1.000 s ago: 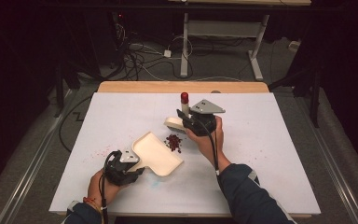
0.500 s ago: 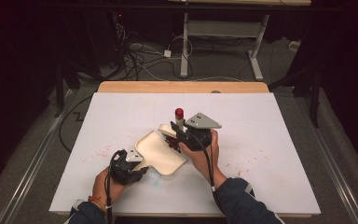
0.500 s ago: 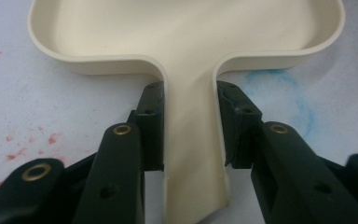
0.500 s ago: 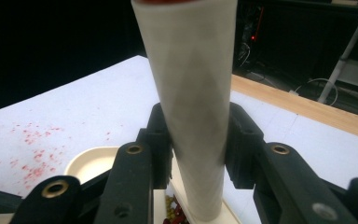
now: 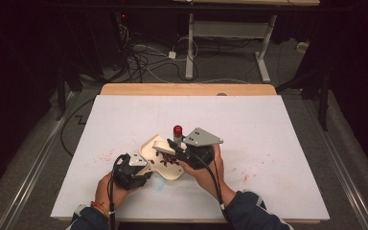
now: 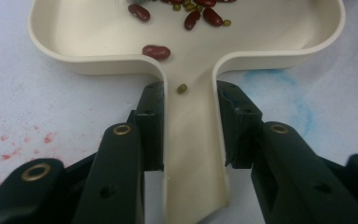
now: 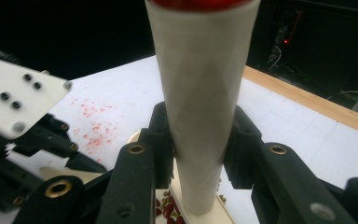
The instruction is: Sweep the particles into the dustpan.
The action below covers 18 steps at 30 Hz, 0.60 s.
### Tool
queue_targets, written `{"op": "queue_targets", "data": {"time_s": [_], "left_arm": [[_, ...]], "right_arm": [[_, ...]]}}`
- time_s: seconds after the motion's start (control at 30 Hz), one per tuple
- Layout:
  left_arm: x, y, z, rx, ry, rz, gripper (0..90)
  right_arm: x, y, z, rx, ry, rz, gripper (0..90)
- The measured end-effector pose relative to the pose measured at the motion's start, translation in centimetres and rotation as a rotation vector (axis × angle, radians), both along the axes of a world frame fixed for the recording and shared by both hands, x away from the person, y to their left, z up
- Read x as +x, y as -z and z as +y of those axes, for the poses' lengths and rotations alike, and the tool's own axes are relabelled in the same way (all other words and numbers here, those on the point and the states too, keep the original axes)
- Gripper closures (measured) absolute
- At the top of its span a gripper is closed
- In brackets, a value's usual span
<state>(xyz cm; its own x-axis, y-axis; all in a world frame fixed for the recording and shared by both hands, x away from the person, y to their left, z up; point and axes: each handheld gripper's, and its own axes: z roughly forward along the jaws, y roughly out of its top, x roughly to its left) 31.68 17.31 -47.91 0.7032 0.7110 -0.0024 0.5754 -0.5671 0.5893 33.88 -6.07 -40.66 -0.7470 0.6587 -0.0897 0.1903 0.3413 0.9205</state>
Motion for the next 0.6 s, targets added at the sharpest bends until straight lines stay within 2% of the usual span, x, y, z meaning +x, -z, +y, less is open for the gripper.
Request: {"op": "queue_targets", "data": {"time_s": [0.13,0.6], "left_arm": [[0.1,0.1,0.2,0.007,0.014,-0.007,63.1],[0.1,0.1,0.1,0.02,0.017,-0.012,63.1]], "right_arm": [[-0.4,-0.3,-0.3,0.003,-0.02,0.009,69.1],[-1.5,-0.8,-0.7,0.018,-0.076,0.05,69.5]]}}
